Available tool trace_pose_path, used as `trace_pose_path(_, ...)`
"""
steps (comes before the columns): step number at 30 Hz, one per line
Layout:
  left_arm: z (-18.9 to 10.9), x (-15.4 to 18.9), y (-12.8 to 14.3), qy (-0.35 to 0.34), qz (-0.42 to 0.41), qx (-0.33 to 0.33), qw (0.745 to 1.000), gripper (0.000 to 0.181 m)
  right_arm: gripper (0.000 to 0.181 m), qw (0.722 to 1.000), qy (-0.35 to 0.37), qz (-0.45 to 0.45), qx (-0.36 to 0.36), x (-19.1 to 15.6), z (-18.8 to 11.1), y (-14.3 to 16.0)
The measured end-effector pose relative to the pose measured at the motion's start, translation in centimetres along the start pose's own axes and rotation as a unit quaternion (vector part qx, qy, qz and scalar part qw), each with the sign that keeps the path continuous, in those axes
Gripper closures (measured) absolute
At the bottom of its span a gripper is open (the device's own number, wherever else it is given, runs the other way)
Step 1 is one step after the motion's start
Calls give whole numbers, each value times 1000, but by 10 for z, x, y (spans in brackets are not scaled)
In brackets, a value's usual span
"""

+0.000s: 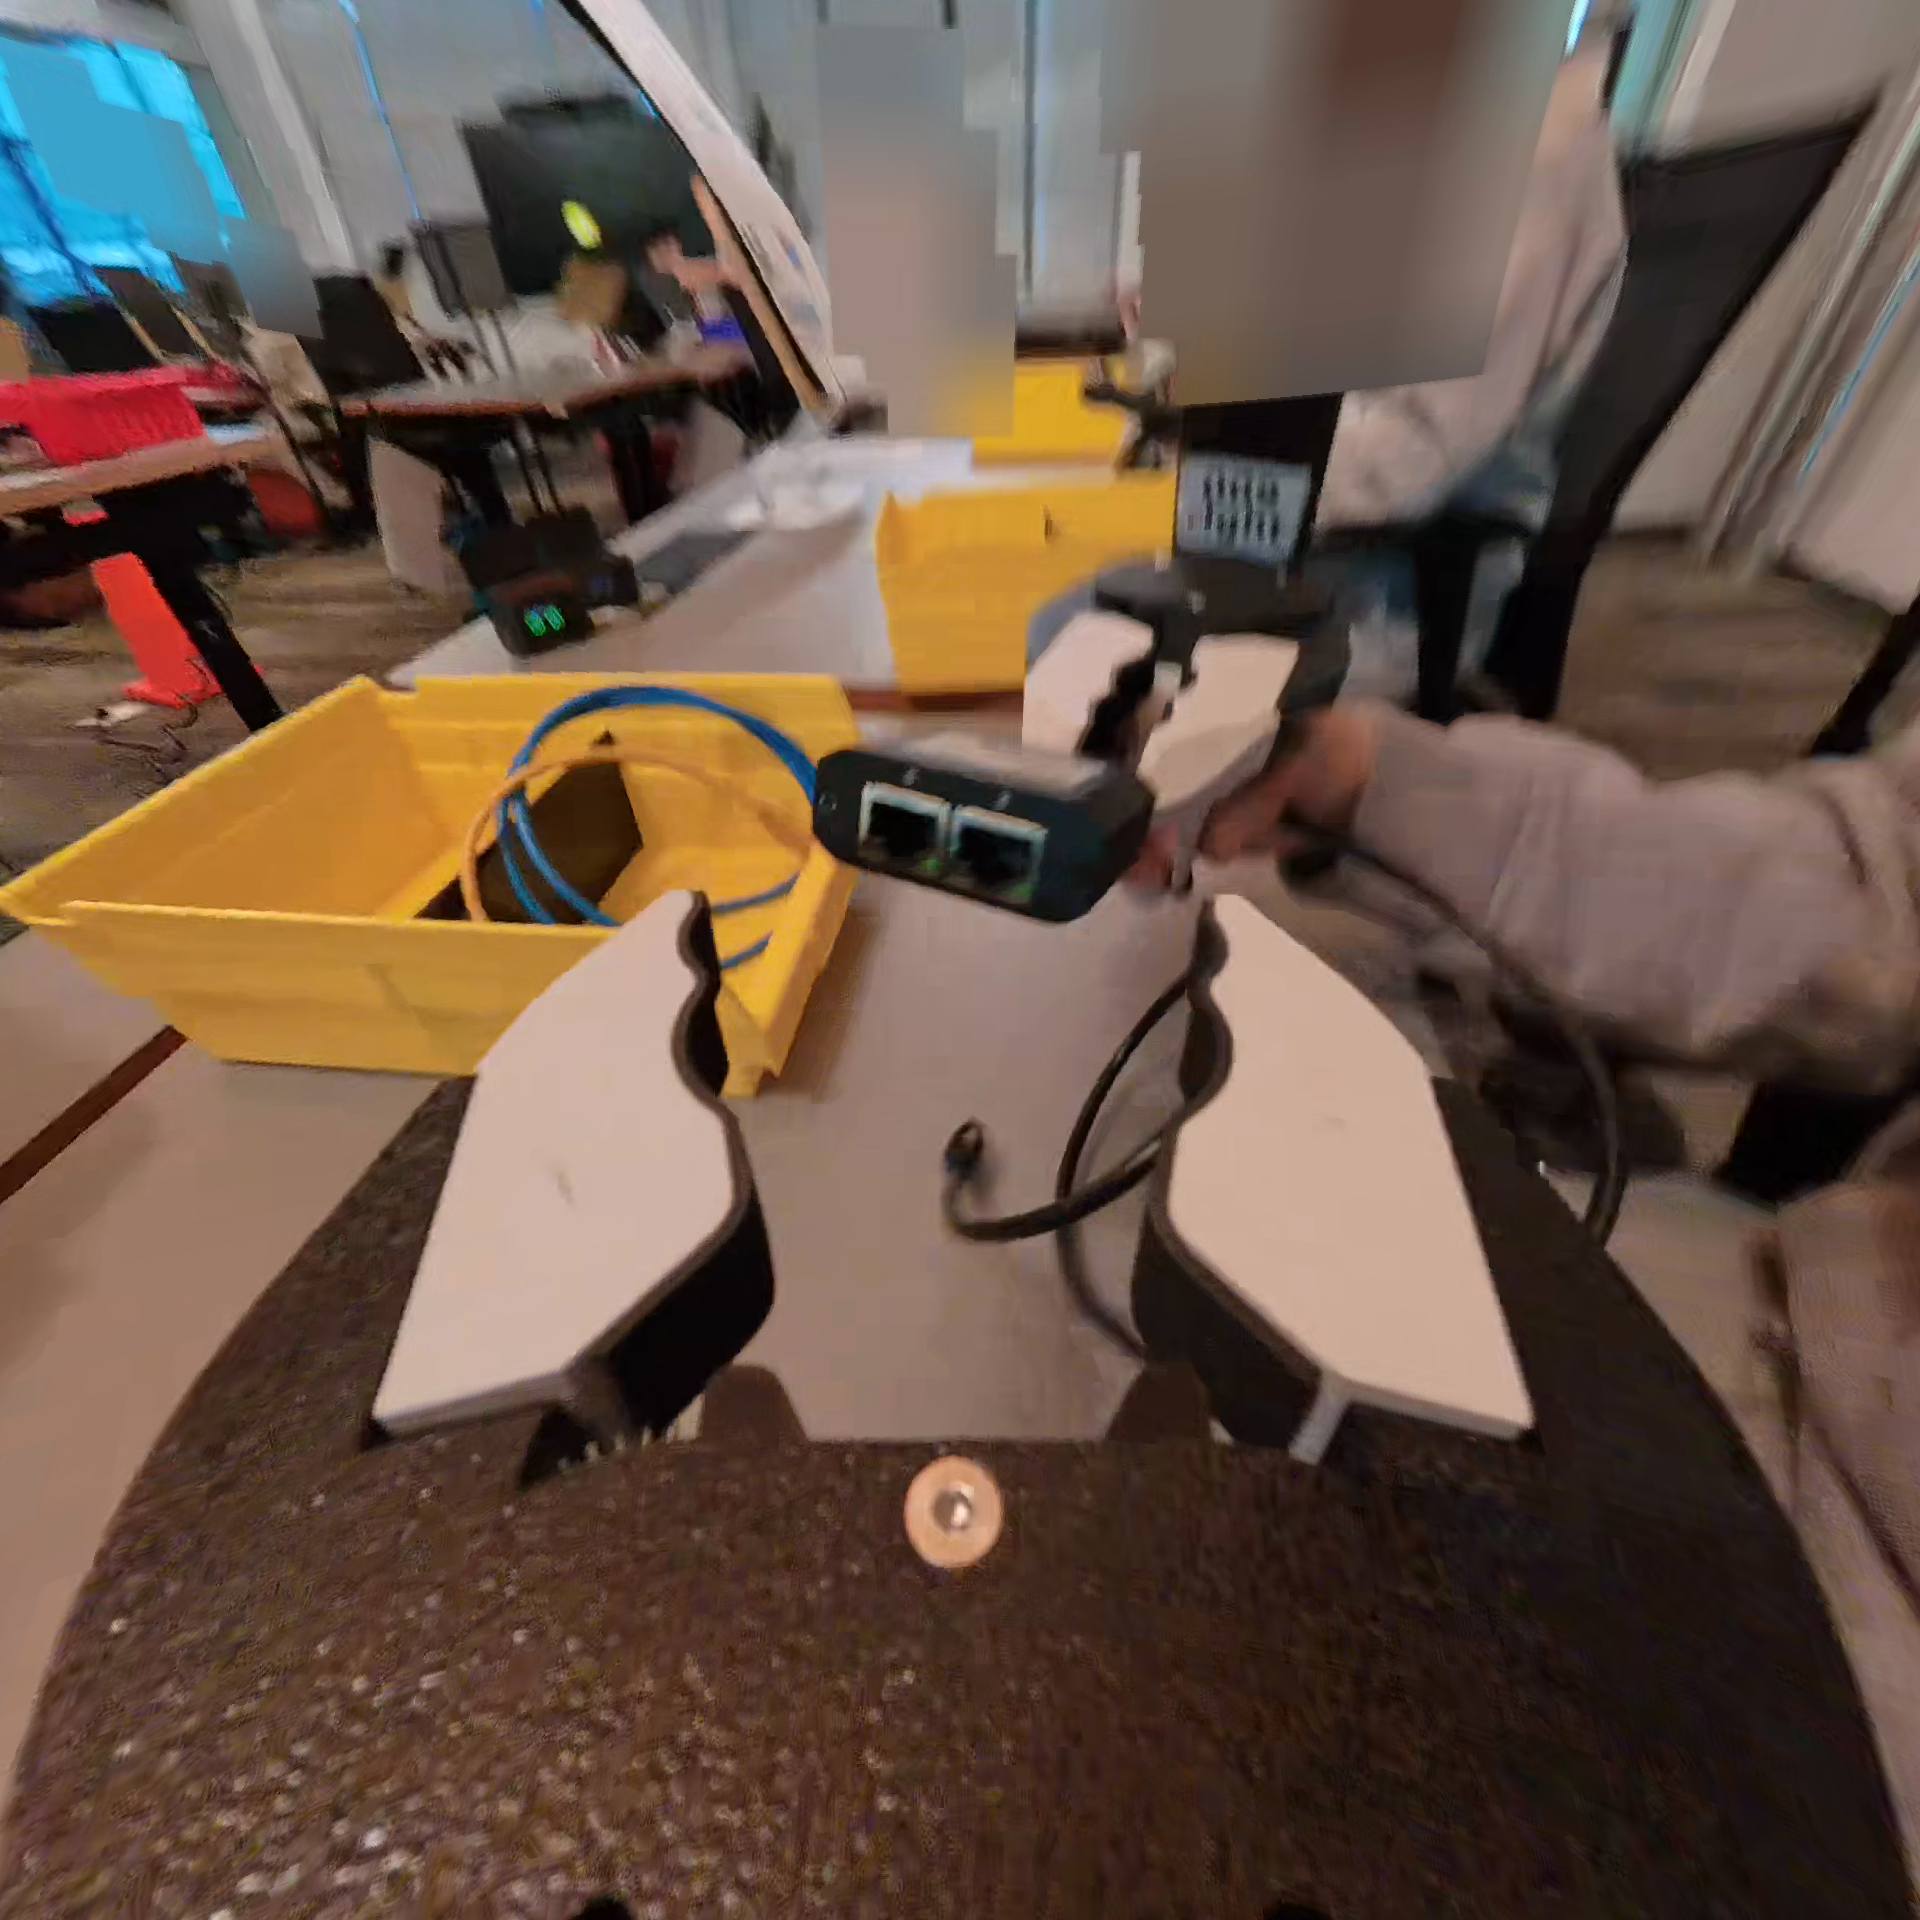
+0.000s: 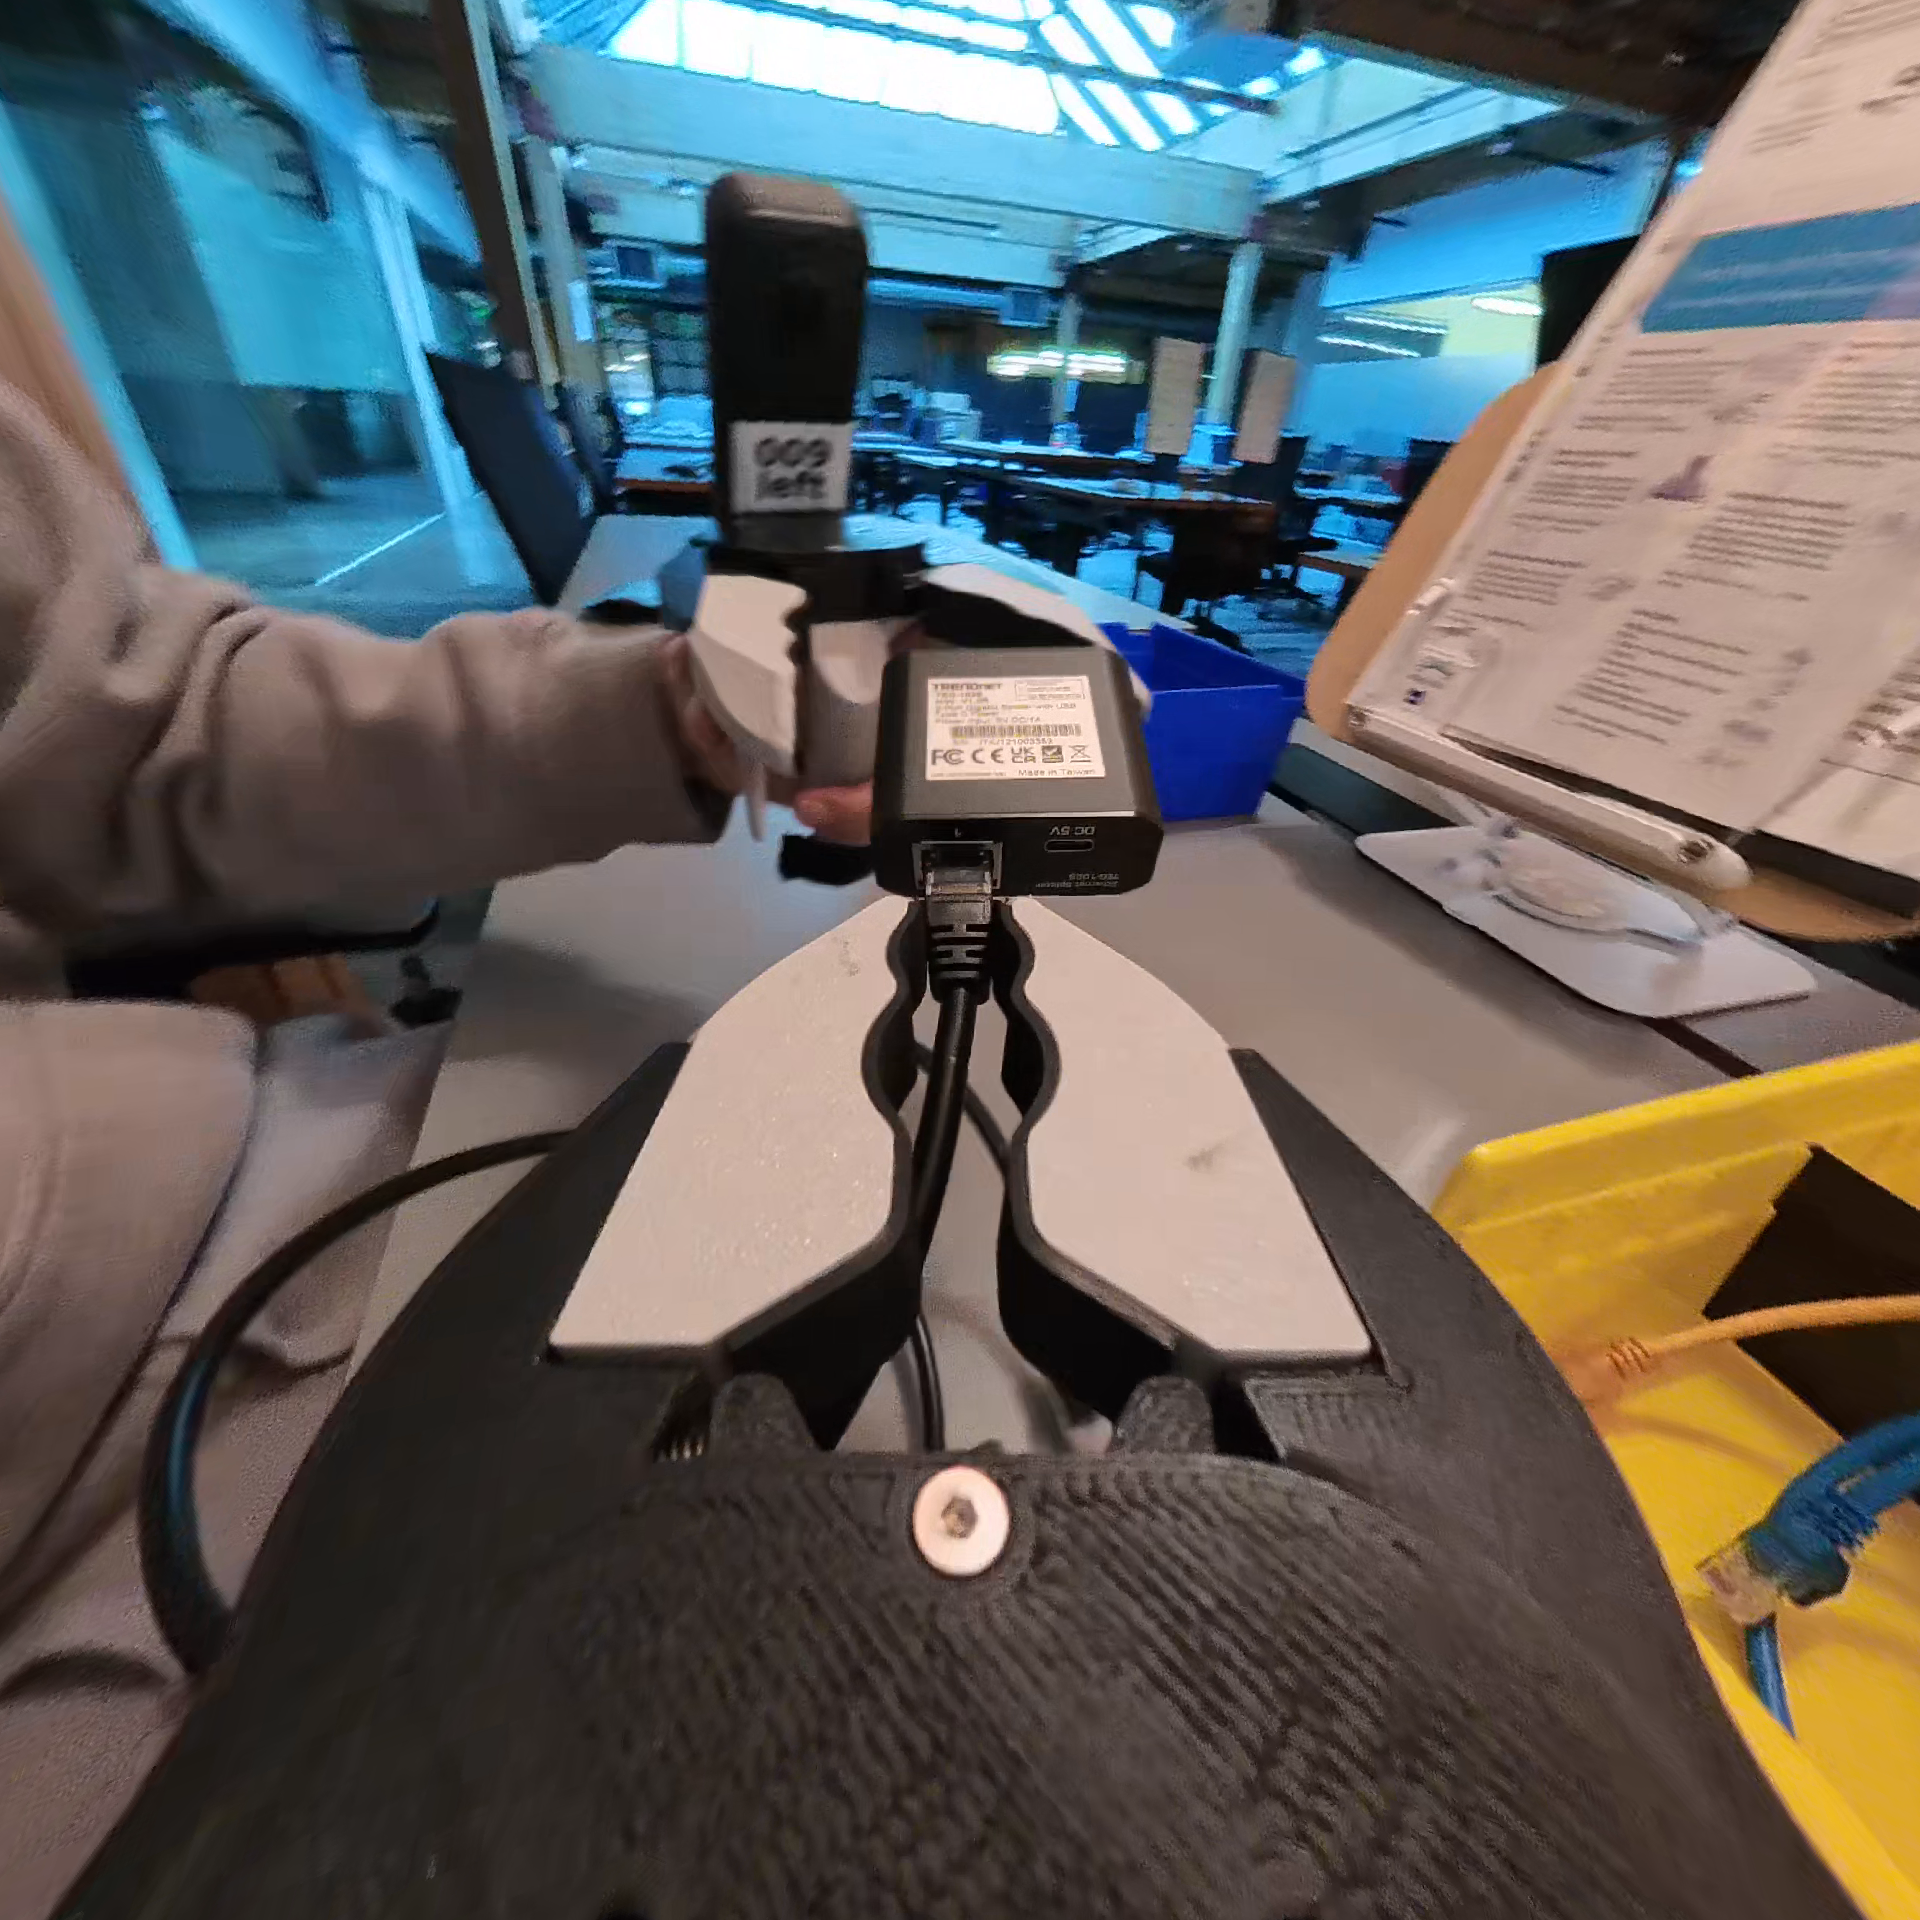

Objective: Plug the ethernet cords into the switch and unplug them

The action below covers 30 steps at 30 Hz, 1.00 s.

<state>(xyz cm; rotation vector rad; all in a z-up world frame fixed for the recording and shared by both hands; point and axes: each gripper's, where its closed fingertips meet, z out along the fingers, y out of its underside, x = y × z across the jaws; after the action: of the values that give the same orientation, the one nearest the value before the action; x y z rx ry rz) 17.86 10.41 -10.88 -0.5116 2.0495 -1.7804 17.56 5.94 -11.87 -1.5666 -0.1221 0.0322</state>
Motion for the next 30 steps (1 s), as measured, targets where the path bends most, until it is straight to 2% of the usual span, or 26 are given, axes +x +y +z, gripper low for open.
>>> trace_pose_path(3,5,11,9,46,26,-40,998,98,170,998,-46,-26,-16,-16,-2,3)
trace_pose_path(6,11,25,17,99,-12,-76,992,100,170,996,-50,-54,-44,-20,0,11)
trace_pose_path(7,12,28,17,106,-8,-75,992,107,170,996,-49,-58,-48,-20,1,12)
trace_pose_path(9,14,31,17,106,11,-69,992,118,170,995,-53,-65,-59,-22,3,15)
trace_pose_path(14,17,30,27,90,24,-83,992,119,169,994,-52,-71,-64,-20,0,19)
trace_pose_path(17,20,27,34,51,66,-96,992,119,169,994,-45,-68,-76,-15,-1,27)
trace_pose_path(20,23,19,39,6,60,-96,994,119,164,994,-10,-76,-78,-5,-5,30)
trace_pose_path(22,22,8,40,-30,49,-86,995,119,140,993,54,-83,-56,9,-15,11)
trace_pose_path(25,12,-16,34,-105,25,-62,992,119,140,979,180,-89,-20,30,-35,-35)
trace_pose_path(26,8,-24,32,-133,23,-55,989,119,145,973,217,-84,-5,33,-38,-50)
trace_pose_path(28,1,-31,26,-161,10,-39,986,119,143,977,202,-54,34,15,-25,-72)
trace_pose_path(30,-7,-34,14,-180,15,-12,983,119,137,981,184,26,50,4,-1,-73)
